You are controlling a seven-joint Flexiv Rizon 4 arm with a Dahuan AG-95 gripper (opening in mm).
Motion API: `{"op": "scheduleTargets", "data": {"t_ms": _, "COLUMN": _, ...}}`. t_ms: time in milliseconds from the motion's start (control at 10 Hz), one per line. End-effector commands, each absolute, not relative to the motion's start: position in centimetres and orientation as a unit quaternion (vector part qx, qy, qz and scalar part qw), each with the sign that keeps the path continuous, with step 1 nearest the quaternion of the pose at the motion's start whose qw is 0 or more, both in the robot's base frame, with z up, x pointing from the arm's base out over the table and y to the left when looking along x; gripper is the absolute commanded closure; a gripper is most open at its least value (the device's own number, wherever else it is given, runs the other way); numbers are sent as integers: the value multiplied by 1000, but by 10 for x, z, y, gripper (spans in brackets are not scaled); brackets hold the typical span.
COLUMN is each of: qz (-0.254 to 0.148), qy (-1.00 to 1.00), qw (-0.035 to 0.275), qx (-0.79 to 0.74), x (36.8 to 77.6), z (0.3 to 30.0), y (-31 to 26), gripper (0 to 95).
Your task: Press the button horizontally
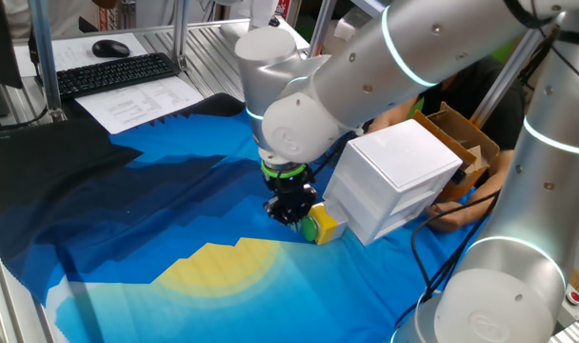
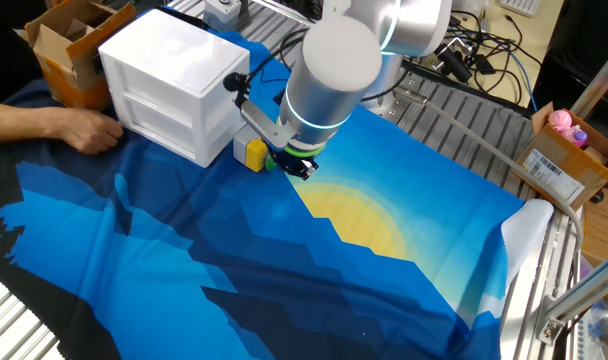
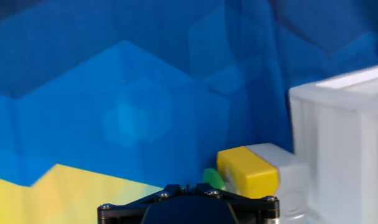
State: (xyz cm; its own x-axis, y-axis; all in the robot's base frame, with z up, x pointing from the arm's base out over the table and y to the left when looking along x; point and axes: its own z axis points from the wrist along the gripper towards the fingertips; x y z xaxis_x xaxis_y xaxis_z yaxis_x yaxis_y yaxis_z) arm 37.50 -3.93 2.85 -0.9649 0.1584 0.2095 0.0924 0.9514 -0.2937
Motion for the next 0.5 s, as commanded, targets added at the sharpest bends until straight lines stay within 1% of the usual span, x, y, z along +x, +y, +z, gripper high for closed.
{"op": "scheduleTargets", "data": {"t_ms": 100, "qz": 141, "qy": -982, "qw": 116, "qx": -43, "x": 369, "z": 29, "y": -58, "gripper": 950}}
{"op": "scheduleTargets", "data": {"t_ms": 500, "qz": 137, "qy": -983, "qw": 116, "qx": -27, "x": 367, "z": 30, "y": -77, "gripper": 950}}
